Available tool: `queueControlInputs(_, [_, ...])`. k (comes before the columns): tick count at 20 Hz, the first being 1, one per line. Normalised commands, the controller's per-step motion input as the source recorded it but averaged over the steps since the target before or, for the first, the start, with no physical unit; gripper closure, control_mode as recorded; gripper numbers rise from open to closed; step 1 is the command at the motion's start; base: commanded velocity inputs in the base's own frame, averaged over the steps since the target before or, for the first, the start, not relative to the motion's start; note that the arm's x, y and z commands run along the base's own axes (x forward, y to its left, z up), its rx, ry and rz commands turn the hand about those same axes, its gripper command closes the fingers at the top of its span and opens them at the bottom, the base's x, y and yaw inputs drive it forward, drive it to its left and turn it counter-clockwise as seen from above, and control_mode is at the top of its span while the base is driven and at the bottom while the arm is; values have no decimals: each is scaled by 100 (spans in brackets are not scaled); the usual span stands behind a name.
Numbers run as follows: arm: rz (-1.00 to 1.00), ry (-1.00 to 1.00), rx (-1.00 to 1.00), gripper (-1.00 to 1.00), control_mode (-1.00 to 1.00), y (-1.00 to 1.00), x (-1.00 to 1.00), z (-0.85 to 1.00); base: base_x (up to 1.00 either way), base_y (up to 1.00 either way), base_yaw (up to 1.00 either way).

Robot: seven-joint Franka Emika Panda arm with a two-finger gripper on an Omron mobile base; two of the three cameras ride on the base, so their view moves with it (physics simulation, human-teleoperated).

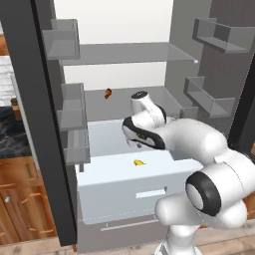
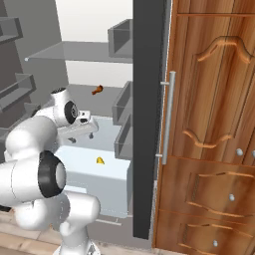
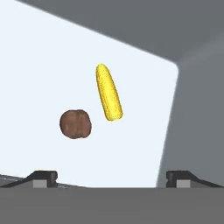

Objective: Place the potato and corn inside the fridge drawer. Close the drawer after placing the vegetables.

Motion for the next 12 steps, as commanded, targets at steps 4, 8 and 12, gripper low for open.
queueControlInputs(4, [-2, -10, 3, -100, -100, 11, -100, 80, 0, 0, 0])
queueControlInputs(8, [-1, -4, 5, -100, -100, 28, -100, 41, 0, 0, 0])
queueControlInputs(12, [0, 0, 7, -100, -100, 35, -100, 1, 0, 0, 0])
